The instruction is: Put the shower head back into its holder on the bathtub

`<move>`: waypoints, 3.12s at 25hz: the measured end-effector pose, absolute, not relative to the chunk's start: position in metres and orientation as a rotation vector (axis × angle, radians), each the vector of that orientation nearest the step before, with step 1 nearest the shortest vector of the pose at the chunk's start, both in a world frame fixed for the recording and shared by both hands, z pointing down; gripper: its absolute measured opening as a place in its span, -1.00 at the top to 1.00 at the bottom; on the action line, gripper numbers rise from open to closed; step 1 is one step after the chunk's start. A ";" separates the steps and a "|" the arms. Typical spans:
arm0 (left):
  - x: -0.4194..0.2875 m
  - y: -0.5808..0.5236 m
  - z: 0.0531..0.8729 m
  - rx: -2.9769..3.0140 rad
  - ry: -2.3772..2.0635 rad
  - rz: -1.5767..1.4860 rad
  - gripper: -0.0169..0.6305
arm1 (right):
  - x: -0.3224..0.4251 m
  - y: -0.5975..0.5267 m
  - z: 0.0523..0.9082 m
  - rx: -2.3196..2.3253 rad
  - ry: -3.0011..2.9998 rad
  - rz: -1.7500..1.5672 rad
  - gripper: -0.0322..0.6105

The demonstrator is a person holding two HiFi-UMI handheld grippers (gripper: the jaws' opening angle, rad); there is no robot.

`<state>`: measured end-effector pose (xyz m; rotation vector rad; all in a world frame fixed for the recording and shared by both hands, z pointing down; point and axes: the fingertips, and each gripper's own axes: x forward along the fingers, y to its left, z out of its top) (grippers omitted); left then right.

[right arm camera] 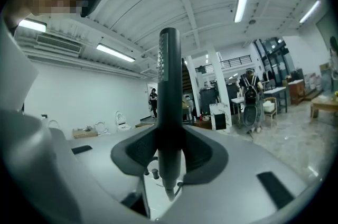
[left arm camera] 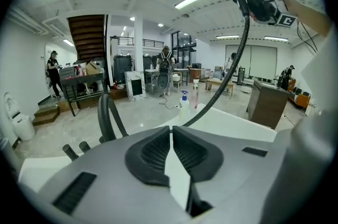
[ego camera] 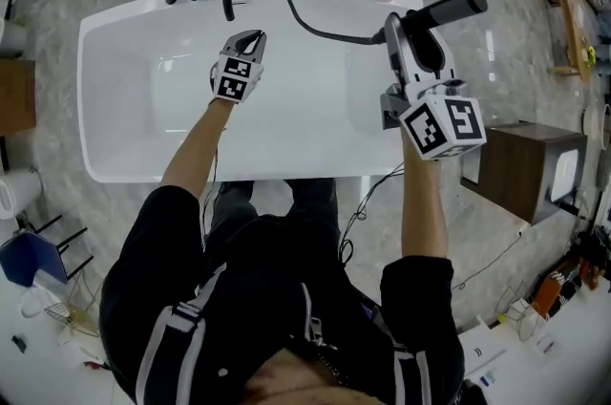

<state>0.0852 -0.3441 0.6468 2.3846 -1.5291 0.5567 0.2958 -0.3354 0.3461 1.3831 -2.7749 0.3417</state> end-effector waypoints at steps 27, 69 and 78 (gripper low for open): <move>-0.021 -0.254 0.591 2.234 -1.763 0.340 0.85 | 0.165 -0.422 0.364 1.198 -2.759 0.155 0.45; -0.020 -0.231 0.676 2.169 -1.737 0.319 0.85 | 0.095 -0.540 0.626 1.150 -2.559 0.332 0.46; -0.027 -0.225 0.702 2.148 -1.741 0.343 0.85 | 0.092 -0.556 0.685 1.130 -2.508 0.352 0.46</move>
